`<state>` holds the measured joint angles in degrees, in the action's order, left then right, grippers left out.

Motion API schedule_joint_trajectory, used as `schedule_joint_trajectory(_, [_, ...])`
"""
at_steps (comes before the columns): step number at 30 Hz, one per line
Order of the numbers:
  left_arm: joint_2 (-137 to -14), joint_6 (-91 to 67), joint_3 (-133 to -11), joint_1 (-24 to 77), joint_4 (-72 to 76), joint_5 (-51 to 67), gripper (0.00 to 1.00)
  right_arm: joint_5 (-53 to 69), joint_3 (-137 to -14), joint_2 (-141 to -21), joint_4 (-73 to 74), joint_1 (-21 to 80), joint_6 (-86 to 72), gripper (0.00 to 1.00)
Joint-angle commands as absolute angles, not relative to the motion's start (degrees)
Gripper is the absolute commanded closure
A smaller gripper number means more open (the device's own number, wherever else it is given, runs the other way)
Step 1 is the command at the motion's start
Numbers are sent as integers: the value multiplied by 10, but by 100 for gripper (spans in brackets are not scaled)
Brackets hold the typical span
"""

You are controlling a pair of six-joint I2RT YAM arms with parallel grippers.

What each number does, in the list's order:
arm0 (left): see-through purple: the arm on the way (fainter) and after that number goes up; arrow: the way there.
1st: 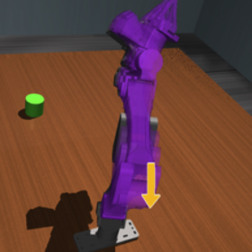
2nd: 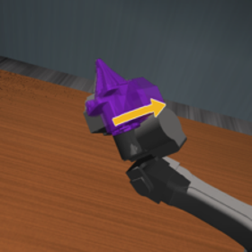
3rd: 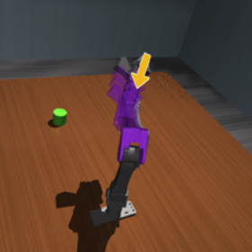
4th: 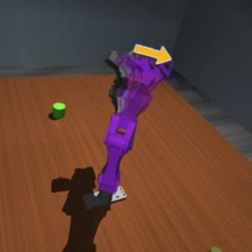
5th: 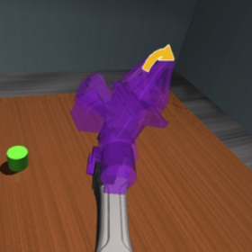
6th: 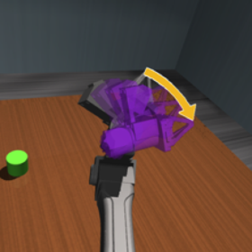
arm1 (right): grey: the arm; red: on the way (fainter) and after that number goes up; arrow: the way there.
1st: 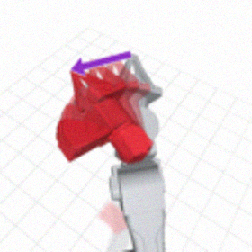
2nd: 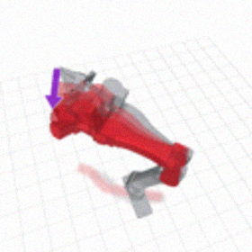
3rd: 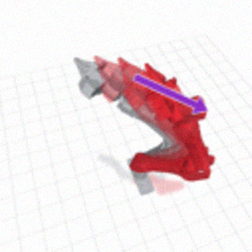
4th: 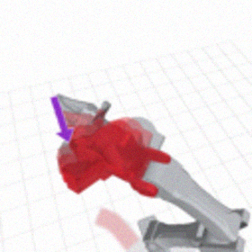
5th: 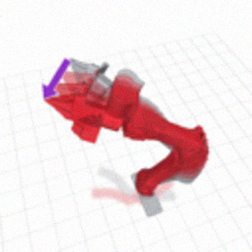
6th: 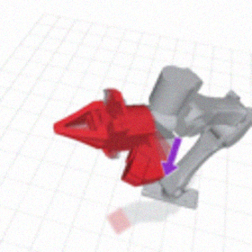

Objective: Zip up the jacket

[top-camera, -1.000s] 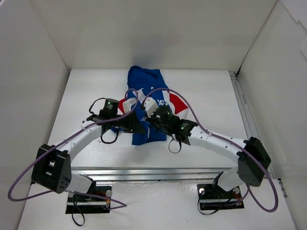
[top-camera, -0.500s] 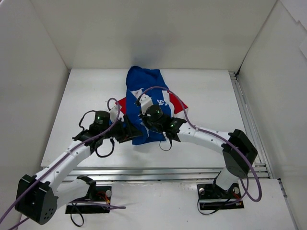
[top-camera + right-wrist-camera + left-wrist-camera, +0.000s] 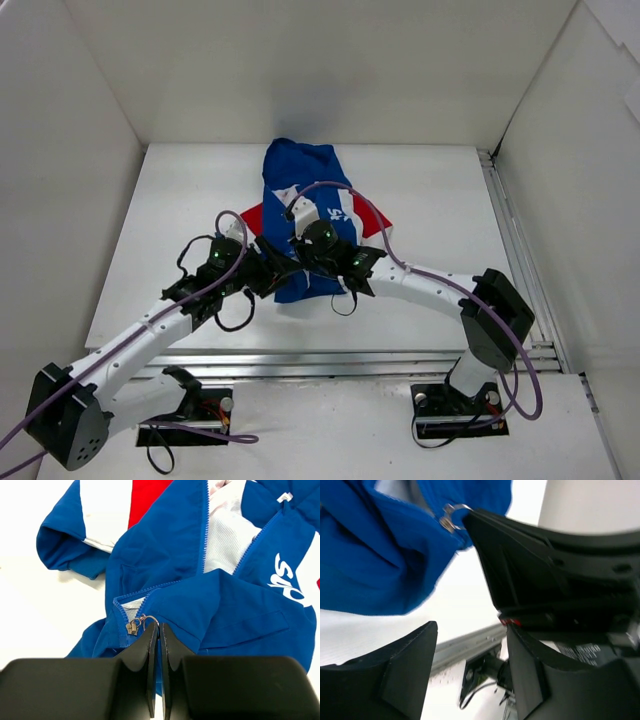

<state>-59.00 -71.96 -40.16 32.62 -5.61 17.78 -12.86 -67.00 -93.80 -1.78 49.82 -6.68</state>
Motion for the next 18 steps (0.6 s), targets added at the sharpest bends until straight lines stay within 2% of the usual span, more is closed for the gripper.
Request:
schedule_joint_trajectory(1, [-592, -786, -398, 333, -11, 113, 48, -134, -688, -917, -51, 500, -77, 100])
schedule_joint_trajectory(3, [-594, -797, -397, 339, -10, 98, 53, -134, -686, -911, -52, 498, -79, 100])
schedule_joint_trajectory(18, [-655, -838, -453, 345, -41, 55, 60, -134, -656, -898, -67, 506, -92, 100])
